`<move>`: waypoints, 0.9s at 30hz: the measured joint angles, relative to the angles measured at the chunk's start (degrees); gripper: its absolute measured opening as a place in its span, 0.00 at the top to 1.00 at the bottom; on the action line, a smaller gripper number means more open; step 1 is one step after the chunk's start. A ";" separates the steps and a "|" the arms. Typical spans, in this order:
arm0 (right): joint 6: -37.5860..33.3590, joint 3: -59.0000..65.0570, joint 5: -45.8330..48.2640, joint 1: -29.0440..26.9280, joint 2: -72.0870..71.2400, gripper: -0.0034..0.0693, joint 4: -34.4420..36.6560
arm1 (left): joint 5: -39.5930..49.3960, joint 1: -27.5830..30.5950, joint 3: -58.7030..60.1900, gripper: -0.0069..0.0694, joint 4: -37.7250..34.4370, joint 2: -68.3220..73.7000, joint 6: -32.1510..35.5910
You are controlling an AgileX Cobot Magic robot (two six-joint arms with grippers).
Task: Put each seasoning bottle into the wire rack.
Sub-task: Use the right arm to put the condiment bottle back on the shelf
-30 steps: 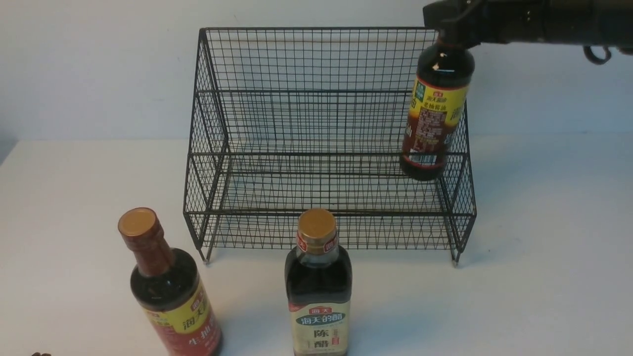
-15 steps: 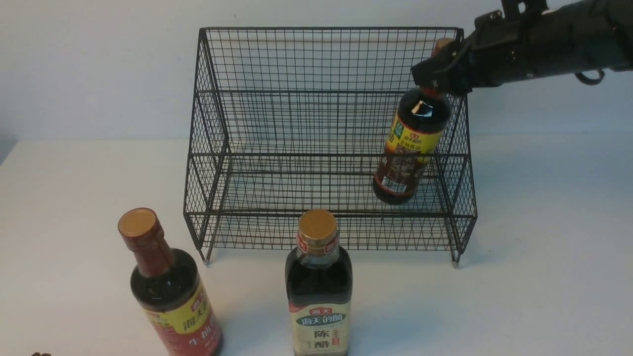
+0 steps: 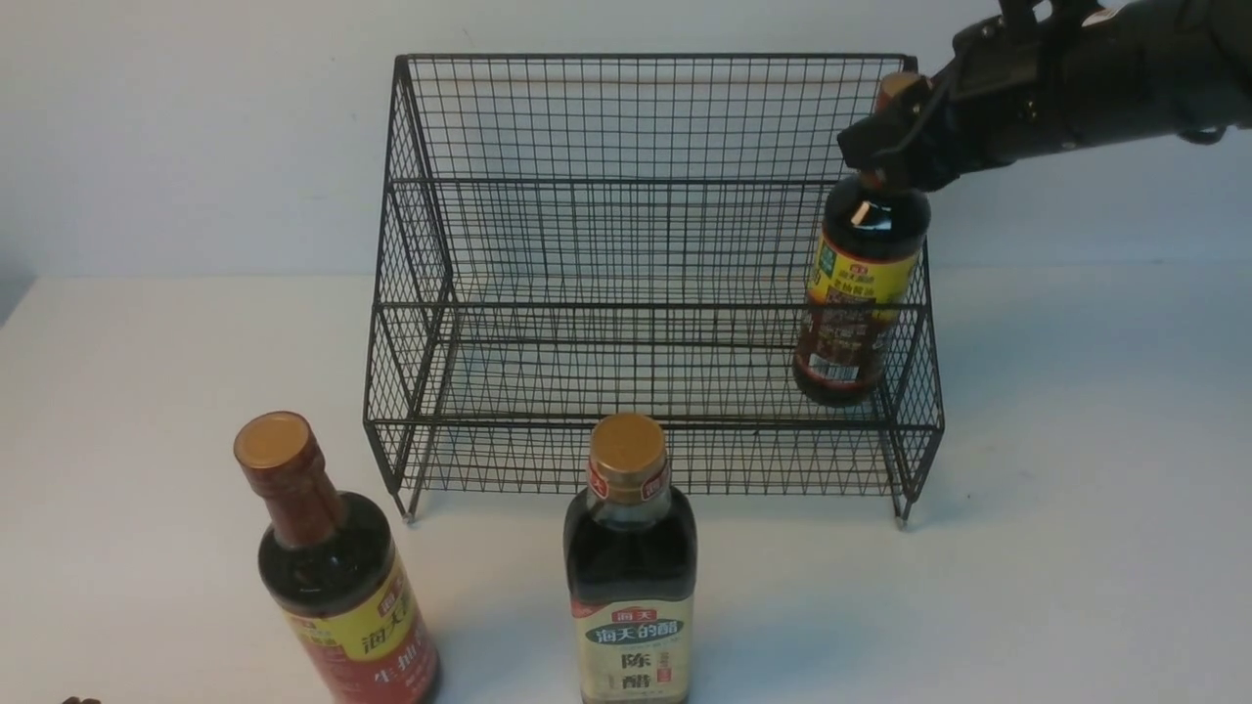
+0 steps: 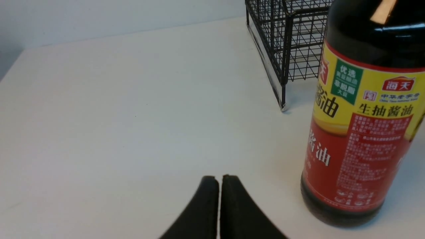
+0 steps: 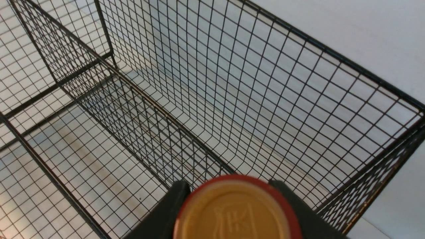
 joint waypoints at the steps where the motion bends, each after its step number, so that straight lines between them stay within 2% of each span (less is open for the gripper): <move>1: 0.27 0.03 -0.05 0.00 0.00 0.58 -0.28 | 0.00 0.00 0.00 0.92 0.00 0.00 0.00; 15: 4.64 -0.73 -0.76 0.00 1.12 0.56 -1.48 | 0.00 0.00 0.00 0.92 0.00 0.00 0.00; 19: 4.65 -0.52 -0.29 0.00 1.19 0.47 -2.50 | 0.00 0.00 0.00 0.92 0.00 0.00 0.00; 20: 4.65 -0.53 -0.01 0.00 1.12 0.39 -2.50 | 0.00 0.00 0.00 0.92 0.00 0.00 0.00; 21: 4.65 -0.53 -0.01 0.00 1.12 0.39 -2.55 | 0.00 0.00 0.00 0.92 0.00 0.00 0.00; 23: 4.65 -0.52 0.06 0.00 0.25 0.30 -2.67 | 0.00 0.00 0.00 0.92 0.00 0.00 0.00; 27: 4.70 -0.47 -0.07 0.00 -2.65 0.21 -2.67 | 0.00 0.00 0.00 0.92 0.00 0.00 0.00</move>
